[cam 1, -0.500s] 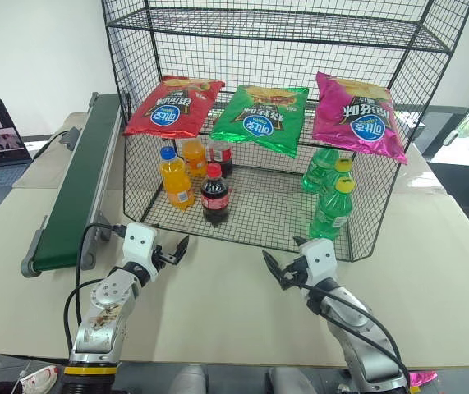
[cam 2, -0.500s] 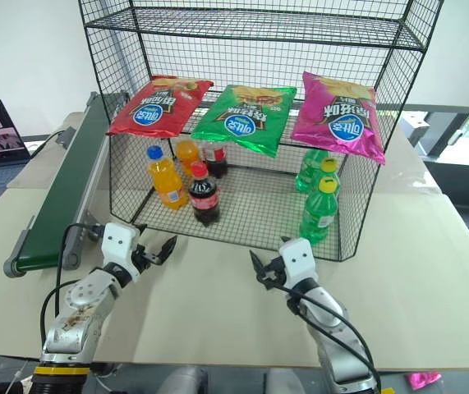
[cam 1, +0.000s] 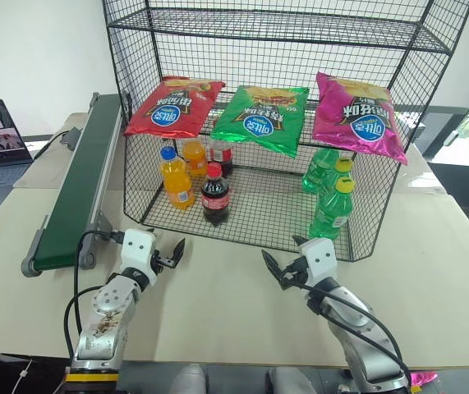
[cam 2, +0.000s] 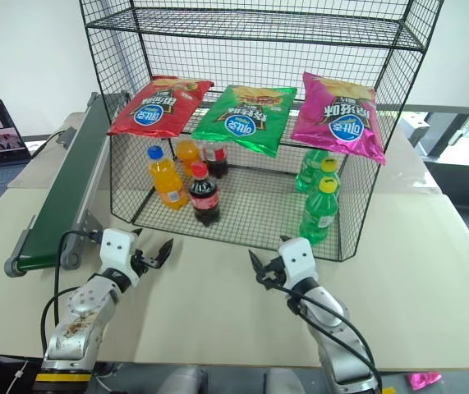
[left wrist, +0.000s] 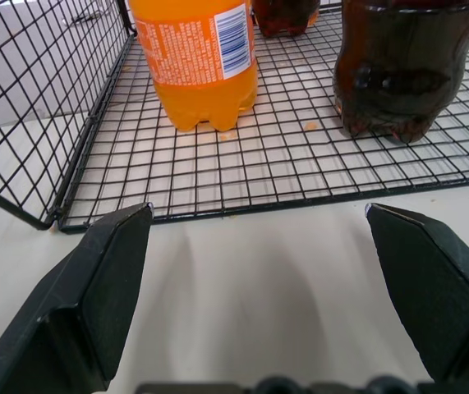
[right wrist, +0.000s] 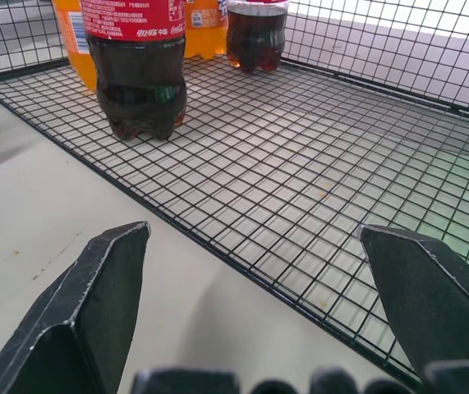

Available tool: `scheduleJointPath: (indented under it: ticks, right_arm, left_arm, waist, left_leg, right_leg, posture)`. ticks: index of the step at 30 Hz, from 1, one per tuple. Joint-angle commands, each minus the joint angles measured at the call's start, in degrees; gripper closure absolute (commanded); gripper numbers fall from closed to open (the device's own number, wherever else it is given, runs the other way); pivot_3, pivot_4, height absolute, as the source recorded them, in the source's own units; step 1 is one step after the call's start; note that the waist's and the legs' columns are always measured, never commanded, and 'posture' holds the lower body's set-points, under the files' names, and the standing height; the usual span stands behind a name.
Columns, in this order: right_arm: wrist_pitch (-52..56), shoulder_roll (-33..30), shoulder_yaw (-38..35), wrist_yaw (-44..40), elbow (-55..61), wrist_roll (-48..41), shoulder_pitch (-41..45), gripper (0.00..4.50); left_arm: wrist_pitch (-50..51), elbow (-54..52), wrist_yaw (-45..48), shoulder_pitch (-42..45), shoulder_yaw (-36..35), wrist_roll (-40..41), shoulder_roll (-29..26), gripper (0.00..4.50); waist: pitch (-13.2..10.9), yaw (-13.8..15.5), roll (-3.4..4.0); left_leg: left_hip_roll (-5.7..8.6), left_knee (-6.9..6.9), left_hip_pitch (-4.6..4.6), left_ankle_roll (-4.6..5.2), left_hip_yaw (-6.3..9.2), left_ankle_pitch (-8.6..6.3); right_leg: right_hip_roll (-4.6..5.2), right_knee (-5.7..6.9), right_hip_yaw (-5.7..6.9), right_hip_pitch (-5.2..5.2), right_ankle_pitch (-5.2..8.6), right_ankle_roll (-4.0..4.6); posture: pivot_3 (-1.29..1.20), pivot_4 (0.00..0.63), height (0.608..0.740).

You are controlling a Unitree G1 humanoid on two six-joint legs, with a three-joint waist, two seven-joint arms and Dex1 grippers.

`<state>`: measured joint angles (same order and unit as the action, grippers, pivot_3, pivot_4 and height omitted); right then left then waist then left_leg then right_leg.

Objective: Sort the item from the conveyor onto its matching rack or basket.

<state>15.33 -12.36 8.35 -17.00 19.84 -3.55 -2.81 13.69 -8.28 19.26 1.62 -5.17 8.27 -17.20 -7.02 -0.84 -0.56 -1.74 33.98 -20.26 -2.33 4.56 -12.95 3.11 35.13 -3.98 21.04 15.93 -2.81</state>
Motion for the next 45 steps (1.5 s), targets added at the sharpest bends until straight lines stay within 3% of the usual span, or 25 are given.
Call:
scheduleJointPath:
  ticks: [1, 45]
  right_arm:
    - [-0.52, -0.04, -0.66, -0.18, 2.28, -0.47, 0.76, 0.0]
    - [0.38, 0.34, 0.19, -0.09, 2.31, -0.25, 1.81, 0.0]
  left_arm:
    - [-1.15, -1.18, 0.14, 0.77, -0.76, 0.53, -0.28, 0.1]
    - [-0.53, -1.85, 1.29, 0.77, -1.2, 1.36, -0.75, 0.1]
  waist:
    - [0.0, -0.02, 0.0]
    - [0.0, -0.01, 0.0]
  left_leg:
    - [0.0, 0.0, 0.0, 0.0, 0.0, 0.0]
    - [0.0, 0.0, 0.0, 0.0, 0.0, 0.0]
  right_leg:
    - [0.0, 0.0, 0.0, 0.0, -0.01, 0.01]
    - [0.0, 0.01, 0.0, 0.0, -0.16, 0.26]
  posture:
    - [0.0, 0.15, 0.738]
    - [0.0, 0.15, 0.738]
